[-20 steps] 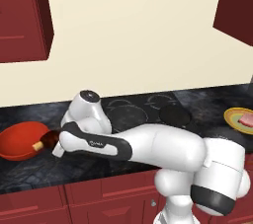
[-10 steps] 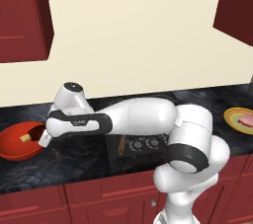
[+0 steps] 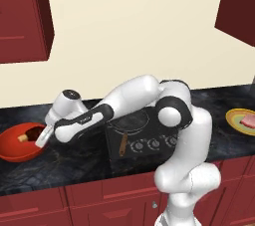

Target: Place one of the steaks on the plate and the other in the bowl. Then place the bowl in the fridge.

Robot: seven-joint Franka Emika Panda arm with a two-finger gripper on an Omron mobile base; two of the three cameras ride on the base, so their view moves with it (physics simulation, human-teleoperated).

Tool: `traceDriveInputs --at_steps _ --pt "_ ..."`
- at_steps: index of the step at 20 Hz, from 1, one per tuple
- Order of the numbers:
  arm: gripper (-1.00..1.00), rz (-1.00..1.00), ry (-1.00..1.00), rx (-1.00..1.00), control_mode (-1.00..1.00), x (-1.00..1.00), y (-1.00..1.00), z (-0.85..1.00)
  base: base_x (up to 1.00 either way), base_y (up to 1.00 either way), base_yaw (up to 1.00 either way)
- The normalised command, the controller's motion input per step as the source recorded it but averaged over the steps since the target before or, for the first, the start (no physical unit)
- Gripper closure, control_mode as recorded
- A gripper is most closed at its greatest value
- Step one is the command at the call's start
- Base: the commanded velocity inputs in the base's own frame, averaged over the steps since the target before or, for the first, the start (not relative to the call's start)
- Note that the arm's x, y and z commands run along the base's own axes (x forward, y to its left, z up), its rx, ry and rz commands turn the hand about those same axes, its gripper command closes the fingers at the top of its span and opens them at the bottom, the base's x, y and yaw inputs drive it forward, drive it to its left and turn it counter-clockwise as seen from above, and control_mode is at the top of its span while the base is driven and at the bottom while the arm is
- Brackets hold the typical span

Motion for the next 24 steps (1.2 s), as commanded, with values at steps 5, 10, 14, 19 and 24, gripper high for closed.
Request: traceDriveInputs --at_steps 5,10,14,19,24 --pt "1.00 -0.07 0.00 -0.01 -1.00 0.34 0.59 -0.07 0.00 0.00 0.00" --pt "-1.00 -0.09 0.01 -0.01 -1.00 0.43 0.54 0.01 0.00 0.00 0.00" --pt "-1.00 -0.09 0.00 0.00 -1.00 0.32 0.17 -0.03 0.00 0.00 0.00" --pt "-1.00 -0.09 -0.01 0.00 -1.00 0.31 -0.23 0.02 0.00 0.00 0.00" --pt "-1.00 -0.05 -0.03 0.01 -1.00 0.03 -0.30 0.77 0.00 0.00 0.00"
